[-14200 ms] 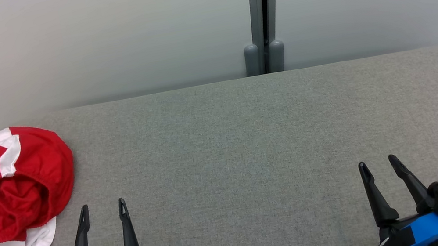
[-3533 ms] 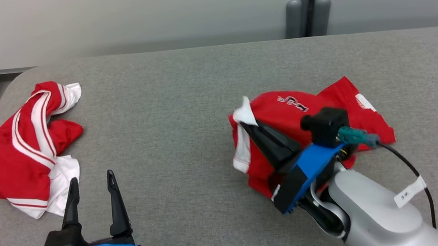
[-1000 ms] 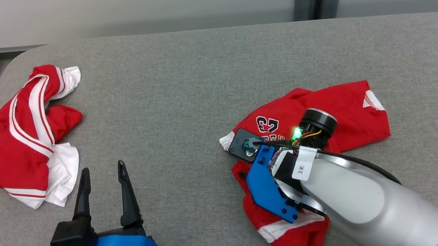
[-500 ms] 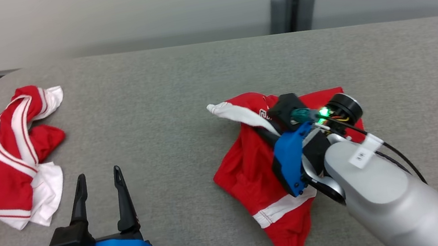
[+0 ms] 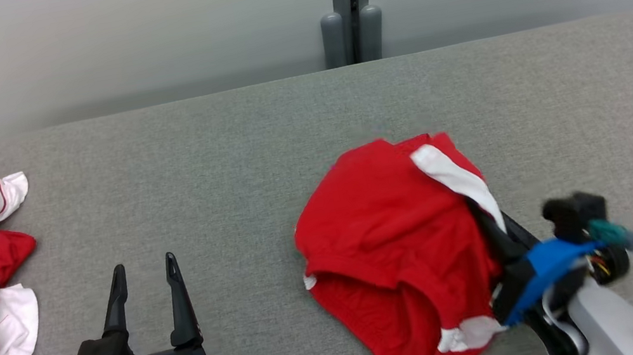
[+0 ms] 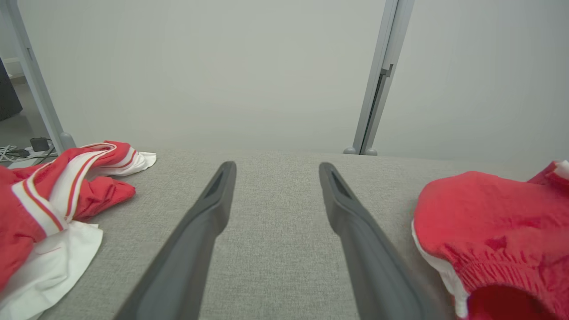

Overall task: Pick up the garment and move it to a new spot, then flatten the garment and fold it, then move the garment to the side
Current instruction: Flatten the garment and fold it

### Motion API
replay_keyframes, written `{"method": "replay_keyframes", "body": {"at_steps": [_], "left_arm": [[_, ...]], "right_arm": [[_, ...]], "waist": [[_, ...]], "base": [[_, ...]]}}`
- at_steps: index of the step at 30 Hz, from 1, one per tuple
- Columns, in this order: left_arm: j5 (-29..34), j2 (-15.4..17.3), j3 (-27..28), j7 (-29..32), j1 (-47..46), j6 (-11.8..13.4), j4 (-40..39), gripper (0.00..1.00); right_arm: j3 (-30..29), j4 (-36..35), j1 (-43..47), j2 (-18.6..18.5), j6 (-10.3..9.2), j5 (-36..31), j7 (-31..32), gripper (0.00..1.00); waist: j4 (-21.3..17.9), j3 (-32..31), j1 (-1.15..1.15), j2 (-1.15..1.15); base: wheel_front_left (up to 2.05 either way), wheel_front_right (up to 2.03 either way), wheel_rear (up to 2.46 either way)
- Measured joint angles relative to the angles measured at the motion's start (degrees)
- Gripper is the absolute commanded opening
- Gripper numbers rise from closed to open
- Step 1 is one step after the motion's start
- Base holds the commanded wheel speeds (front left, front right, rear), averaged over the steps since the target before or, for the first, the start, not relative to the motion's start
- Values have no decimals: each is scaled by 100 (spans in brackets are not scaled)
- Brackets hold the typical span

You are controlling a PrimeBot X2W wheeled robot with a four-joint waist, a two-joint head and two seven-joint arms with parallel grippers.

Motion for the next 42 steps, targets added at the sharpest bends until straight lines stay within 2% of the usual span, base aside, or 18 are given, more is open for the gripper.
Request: {"method": "replay_keyframes", "body": {"at_steps": [7,8,9,10,13,19,26,32,42], "left_arm": [[21,1,10,0,2,-5,0,100],[49,0,3,0,5,-13,2,100],[49,0,3,0,5,-13,2,100],[49,0,3,0,8,-15,3,100],[57,0,8,0,15,-38,16,100],[104,-1,-8,0,23,-77,55,100],[174,2,11,0,40,-104,69,100],[221,1,43,0,59,-137,83,100],[400,15,-7,0,82,-164,-3,100]], "right_arm": [[-923,-820,1316,25,0,439,-87,0],[-1044,-981,1566,52,0,437,-89,13],[-1044,-981,1566,52,0,437,-89,76],[-1083,-1071,1658,69,0,407,-91,100],[-1160,-1492,1775,82,0,-118,-133,100],[-1694,-2606,1945,188,0,-979,-163,100],[-1508,-3449,2002,248,0,-1617,-168,100],[-1384,-3495,2115,275,0,-1840,-168,100],[-1489,-3432,2131,283,0,-1778,-168,100]], "waist": [[-130,-3,0,0],[-155,-13,0,0],[-155,-13,0,0],[-165,-20,0,0],[-191,-49,0,0],[-160,-140,0,0],[-69,-183,0,0],[-10,-193,0,0],[-30,-175,0,0]], "base": [[0,0,0],[0,0,0],[0,0,0],[0,0,0],[0,0,0],[0,0,0],[0,0,0],[0,0,0],[0,0,0]]}}
